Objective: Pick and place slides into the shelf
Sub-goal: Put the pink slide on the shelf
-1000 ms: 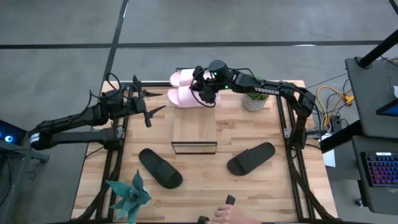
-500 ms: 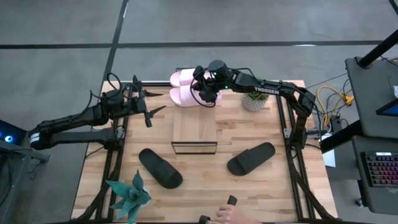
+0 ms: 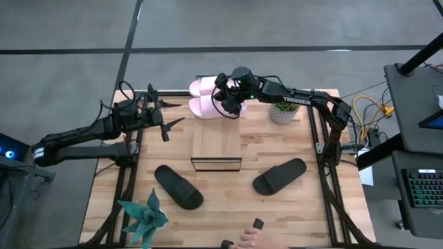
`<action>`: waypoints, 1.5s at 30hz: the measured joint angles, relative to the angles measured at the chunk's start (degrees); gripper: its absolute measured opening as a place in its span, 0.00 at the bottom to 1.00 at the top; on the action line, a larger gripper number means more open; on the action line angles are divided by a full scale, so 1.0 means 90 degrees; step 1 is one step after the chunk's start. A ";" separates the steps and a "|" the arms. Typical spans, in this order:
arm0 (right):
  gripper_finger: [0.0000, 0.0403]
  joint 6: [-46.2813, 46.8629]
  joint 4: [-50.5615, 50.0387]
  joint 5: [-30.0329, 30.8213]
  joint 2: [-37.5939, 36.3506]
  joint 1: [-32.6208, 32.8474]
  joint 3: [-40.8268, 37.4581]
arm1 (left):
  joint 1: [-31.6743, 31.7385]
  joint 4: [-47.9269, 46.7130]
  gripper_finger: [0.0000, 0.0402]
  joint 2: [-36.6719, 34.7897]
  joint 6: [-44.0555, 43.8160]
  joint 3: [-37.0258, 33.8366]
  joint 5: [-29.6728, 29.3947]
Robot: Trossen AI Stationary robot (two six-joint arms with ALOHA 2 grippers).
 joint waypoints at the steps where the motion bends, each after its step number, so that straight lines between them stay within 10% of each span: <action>1: 0.04 -0.0001 0.0000 -0.0001 -0.0001 0.0000 -0.0002 | 0.0001 0.0000 0.53 0.0000 0.0001 0.0000 0.0001; 22: 0.39 0.0352 0.0071 -0.0257 -0.0002 0.0027 -0.0004 | 0.0001 0.0002 0.53 0.0335 0.0001 0.0000 0.0001; 45: 0.36 0.1170 0.0147 0.2407 -0.0492 0.0226 0.0030 | -0.0003 -0.0667 0.51 0.0907 -0.0433 0.0019 0.0006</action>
